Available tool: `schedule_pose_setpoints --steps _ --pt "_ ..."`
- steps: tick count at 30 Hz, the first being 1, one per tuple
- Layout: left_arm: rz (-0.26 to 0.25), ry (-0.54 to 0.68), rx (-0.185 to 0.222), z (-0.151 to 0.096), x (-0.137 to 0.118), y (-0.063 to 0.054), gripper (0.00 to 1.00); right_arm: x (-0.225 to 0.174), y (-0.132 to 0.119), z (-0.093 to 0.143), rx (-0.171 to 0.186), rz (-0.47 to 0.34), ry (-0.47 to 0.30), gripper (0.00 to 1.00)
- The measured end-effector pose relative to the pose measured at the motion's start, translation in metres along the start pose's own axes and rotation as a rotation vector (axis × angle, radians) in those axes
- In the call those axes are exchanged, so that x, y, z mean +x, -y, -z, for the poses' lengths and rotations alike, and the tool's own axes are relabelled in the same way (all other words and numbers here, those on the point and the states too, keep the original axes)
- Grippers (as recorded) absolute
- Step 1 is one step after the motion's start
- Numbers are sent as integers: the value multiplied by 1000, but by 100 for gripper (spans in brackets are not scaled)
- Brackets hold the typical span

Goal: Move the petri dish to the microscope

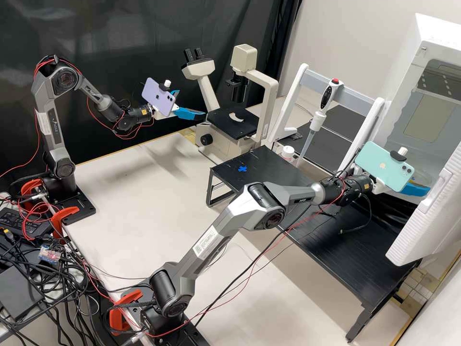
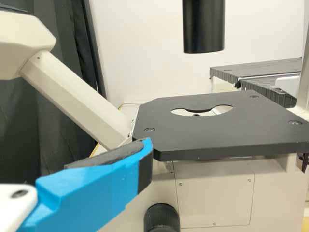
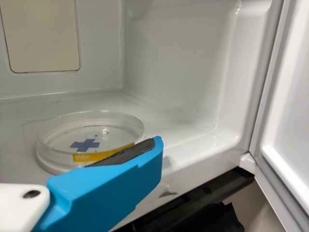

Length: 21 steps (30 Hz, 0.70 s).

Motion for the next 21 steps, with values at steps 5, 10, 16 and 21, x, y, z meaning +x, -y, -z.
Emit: schedule_pose_setpoints --steps 5,10,16,21 --pt "0 0 0 0 0 0 100 5 -4 -4 -12 -20 -2 100" --pt "0 0 0 0 0 0 100 11 -6 -12 2 -22 19 100" --pt "0 0 0 0 0 0 100 14 -9 -13 -3 -25 22 100" --pt "0 0 0 0 0 0 100 15 -9 -16 4 -20 23 100"
